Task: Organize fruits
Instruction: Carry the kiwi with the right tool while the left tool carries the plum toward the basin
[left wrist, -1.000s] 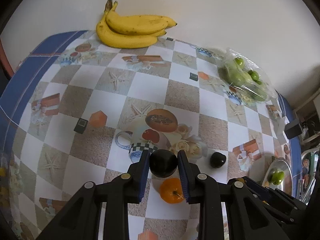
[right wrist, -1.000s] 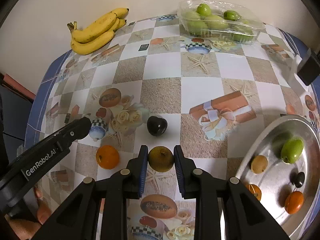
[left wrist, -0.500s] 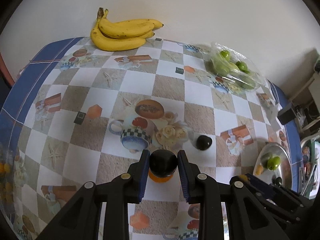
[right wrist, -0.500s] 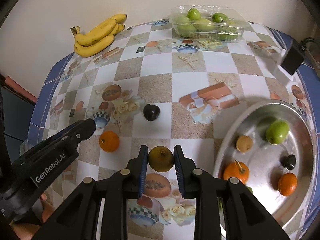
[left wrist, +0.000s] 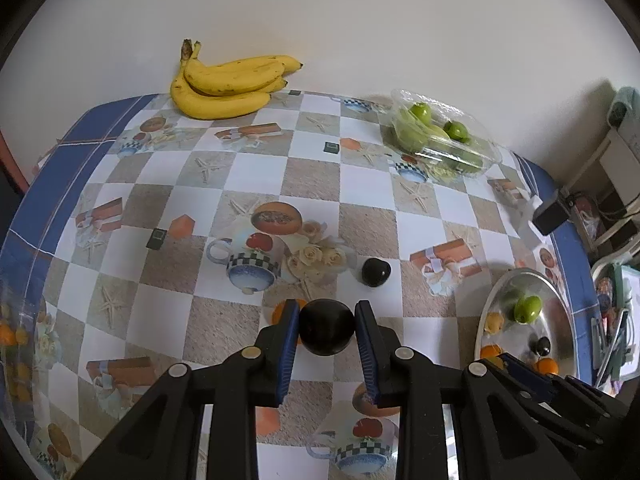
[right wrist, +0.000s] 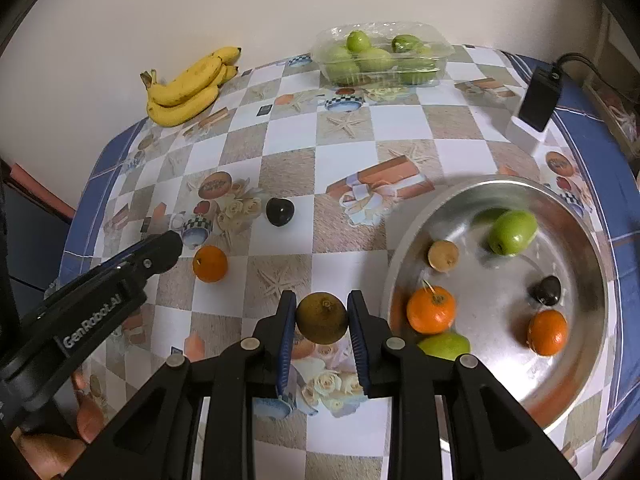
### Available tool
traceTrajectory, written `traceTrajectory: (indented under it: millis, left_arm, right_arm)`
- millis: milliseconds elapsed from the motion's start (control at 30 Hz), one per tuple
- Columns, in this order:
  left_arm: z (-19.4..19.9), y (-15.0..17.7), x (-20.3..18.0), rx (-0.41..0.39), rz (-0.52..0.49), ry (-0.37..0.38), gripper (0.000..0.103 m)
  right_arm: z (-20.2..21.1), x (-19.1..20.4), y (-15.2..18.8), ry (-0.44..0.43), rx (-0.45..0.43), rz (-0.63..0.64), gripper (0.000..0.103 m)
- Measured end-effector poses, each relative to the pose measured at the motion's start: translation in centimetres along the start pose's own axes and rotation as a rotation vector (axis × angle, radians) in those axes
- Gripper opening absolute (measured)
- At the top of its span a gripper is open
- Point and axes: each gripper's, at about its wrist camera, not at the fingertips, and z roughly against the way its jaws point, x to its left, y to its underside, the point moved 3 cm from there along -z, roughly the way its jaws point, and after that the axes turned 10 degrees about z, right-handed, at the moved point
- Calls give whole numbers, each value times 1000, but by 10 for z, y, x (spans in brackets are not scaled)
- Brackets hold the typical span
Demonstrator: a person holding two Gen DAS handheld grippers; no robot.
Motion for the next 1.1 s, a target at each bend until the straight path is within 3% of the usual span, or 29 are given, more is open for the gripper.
traceTrajectory:
  millis: [433, 1100]
  left_arm:
    - [1, 15, -40, -6, -71, -4, 30]
    - [-10, 65, -153, 33, -301, 81, 30]
  right_arm:
    - [17, -45, 9, 27, -22, -87, 27]
    - [34, -154, 32, 81, -37, -300, 27]
